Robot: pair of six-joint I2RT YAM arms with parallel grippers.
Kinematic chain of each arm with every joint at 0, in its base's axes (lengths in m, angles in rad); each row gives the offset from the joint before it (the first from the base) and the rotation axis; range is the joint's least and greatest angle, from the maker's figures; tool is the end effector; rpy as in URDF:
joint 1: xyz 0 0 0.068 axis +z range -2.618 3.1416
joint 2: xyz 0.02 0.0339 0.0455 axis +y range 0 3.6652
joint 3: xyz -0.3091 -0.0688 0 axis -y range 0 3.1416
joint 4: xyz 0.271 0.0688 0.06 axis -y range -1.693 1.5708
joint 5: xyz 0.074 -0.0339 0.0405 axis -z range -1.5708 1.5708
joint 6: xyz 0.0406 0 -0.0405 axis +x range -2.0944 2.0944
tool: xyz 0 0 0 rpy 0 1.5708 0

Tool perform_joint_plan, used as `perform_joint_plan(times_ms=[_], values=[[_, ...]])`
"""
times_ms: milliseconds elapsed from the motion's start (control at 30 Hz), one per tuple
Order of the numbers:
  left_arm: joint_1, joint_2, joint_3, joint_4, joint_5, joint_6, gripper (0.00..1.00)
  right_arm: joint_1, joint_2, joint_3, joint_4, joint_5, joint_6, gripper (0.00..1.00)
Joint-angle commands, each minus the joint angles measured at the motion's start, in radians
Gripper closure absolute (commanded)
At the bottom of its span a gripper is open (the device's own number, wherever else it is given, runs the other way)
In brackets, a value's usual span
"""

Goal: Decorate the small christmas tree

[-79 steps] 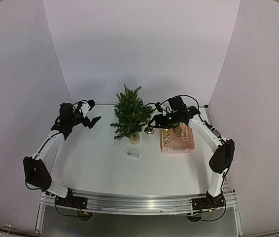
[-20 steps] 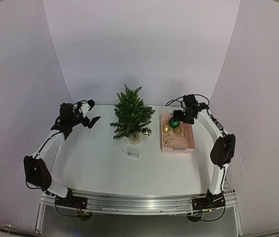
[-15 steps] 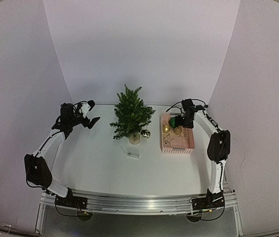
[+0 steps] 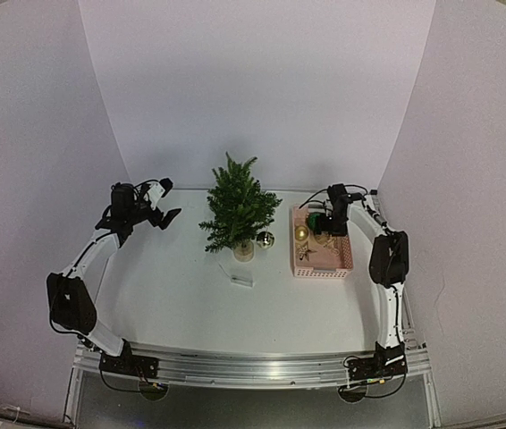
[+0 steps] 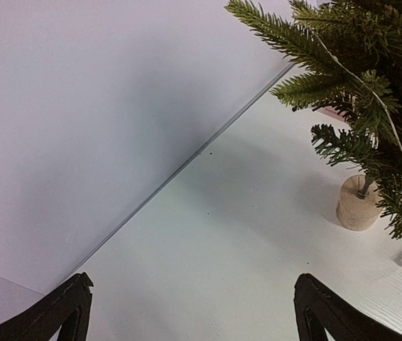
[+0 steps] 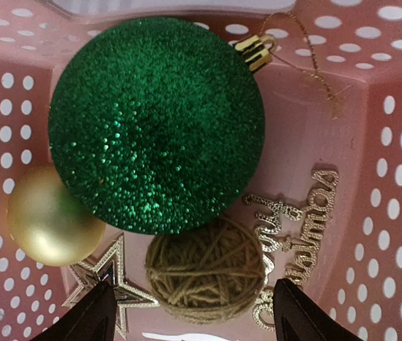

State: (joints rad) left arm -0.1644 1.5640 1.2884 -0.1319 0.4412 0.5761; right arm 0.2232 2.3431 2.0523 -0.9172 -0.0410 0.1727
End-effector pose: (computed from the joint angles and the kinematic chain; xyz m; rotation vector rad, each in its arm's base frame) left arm 0.3885 -0.0820 0.3627 0.9587 1.6875 -0.1634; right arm 0.5391 0.1241 0.2076 -0.0809 2.7885 0.1567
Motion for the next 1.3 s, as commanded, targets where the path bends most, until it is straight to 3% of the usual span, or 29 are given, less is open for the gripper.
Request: perform_joint_plan(times_ms=[0,167,333,600,767,900,1100,1267], values=[[0.009,0.011,0.047,-0.002,-0.006,0.007,0.01,-0.016,0.036,0.032,-0.018,-0.047,-0.009,0.28],[0.016,0.018,0.051,0.0,-0.003,0.004,0.01,-0.016,0.047,0.026,-0.018,-0.039,-0.013,0.32],[0.016,0.023,0.055,0.007,-0.001,0.005,0.0,-0.018,0.059,0.032,-0.016,-0.036,-0.016,0.43],[0.021,0.024,0.061,0.006,0.002,0.008,0.01,-0.025,0.079,0.051,-0.017,-0.057,-0.022,0.44],[0.021,0.023,0.063,0.006,0.004,0.009,0.0,-0.025,0.052,0.03,-0.019,-0.093,-0.026,0.66],[0.022,0.018,0.06,0.01,0.008,0.011,0.01,-0.025,-0.023,-0.028,-0.028,-0.145,-0.05,0.74],[0.023,0.015,0.05,0.037,0.026,0.002,0.01,-0.024,-0.148,-0.081,-0.144,-0.247,-0.134,0.76],[0.022,0.008,0.034,0.063,0.045,-0.01,0.01,-0.023,-0.203,-0.012,-0.309,-0.277,-0.208,0.79]])
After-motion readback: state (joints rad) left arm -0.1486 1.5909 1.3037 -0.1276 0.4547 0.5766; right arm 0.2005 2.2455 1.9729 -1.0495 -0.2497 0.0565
